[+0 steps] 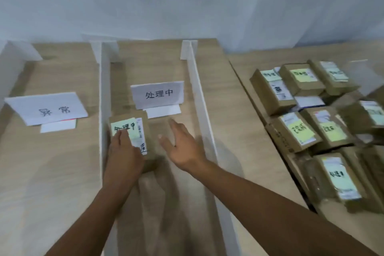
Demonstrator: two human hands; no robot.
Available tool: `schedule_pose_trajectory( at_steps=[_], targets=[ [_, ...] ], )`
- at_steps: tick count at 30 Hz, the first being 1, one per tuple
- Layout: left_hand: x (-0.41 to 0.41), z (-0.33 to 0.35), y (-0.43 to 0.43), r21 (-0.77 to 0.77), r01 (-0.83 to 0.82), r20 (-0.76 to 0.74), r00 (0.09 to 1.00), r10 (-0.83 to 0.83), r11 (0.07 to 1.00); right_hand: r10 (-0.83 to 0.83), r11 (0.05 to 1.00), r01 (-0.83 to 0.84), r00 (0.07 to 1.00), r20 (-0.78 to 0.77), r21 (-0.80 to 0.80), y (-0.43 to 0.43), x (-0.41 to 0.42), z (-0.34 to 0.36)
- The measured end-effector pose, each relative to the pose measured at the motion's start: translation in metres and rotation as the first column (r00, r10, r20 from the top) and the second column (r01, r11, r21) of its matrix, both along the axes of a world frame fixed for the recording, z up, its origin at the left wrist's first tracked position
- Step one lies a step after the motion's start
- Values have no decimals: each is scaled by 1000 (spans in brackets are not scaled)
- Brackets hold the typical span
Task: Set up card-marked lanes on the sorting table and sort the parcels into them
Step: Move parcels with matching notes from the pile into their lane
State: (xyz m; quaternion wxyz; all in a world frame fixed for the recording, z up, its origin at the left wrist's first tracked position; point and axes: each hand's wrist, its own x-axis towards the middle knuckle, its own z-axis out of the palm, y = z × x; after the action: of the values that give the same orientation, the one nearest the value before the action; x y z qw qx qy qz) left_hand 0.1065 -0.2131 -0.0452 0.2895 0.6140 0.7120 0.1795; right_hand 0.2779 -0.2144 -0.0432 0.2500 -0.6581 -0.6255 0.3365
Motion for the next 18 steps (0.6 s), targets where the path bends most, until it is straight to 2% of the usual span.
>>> schedule_pose_trajectory(
  at_steps=[6, 11, 15, 18],
  targets=[
    [111, 55, -28, 178, 271, 79, 954, -288, 946, -203, 974, 187, 971, 130, 125, -102, 154, 93],
    [256, 92, -126, 266, 425, 231, 843, -486, 865, -418, 904, 387, 888, 190, 179, -252, 303, 131],
    [365, 97, -222, 282, 489, 331, 758, -562, 825, -510, 858, 476, 837, 200, 194, -385, 399, 128],
    [441, 94, -292, 227, 483, 414, 738, -532, 846, -530, 844, 497, 832, 163, 202, -461, 465, 126]
  ],
)
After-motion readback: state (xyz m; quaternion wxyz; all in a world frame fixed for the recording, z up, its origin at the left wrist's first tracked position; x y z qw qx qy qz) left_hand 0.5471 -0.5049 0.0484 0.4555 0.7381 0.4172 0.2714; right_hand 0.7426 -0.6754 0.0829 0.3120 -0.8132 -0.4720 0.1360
